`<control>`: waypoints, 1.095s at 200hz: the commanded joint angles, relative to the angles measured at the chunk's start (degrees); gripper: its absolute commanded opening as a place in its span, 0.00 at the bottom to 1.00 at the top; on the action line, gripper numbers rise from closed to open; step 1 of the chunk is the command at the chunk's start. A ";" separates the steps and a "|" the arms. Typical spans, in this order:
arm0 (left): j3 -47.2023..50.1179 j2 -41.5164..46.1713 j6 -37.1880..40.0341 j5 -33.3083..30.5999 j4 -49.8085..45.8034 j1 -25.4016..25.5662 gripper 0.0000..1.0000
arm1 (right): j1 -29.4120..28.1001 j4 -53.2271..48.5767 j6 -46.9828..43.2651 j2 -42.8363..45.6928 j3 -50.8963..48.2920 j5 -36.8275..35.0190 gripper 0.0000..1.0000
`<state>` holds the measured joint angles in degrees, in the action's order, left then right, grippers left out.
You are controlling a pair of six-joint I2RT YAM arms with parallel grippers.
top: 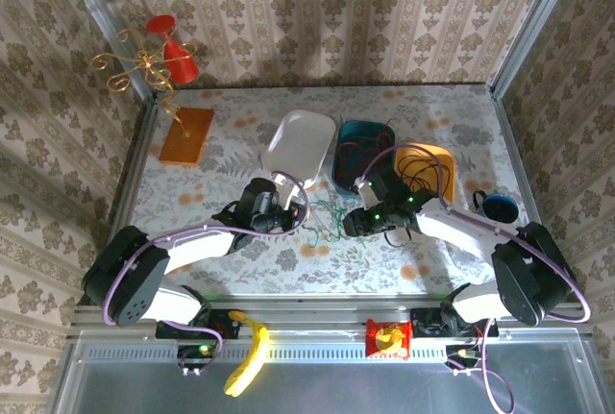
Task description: Untangle the cables
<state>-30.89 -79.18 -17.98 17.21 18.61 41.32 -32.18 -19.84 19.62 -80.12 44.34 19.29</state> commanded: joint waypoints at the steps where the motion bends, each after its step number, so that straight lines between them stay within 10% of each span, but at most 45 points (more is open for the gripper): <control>1: -0.84 -0.26 0.59 1.24 -0.29 0.16 0.00 | -0.86 -1.45 -1.57 -2.70 2.51 -2.86 0.39; 219: -0.83 1.16 -0.64 3.44 -0.70 -0.14 0.00 | -5.25 -5.04 -4.83 -7.14 6.44 -14.85 0.36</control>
<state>-30.89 -79.18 -18.00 19.35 18.61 41.54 -37.17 -21.61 16.23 -87.18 49.74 7.66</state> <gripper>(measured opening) 0.064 0.360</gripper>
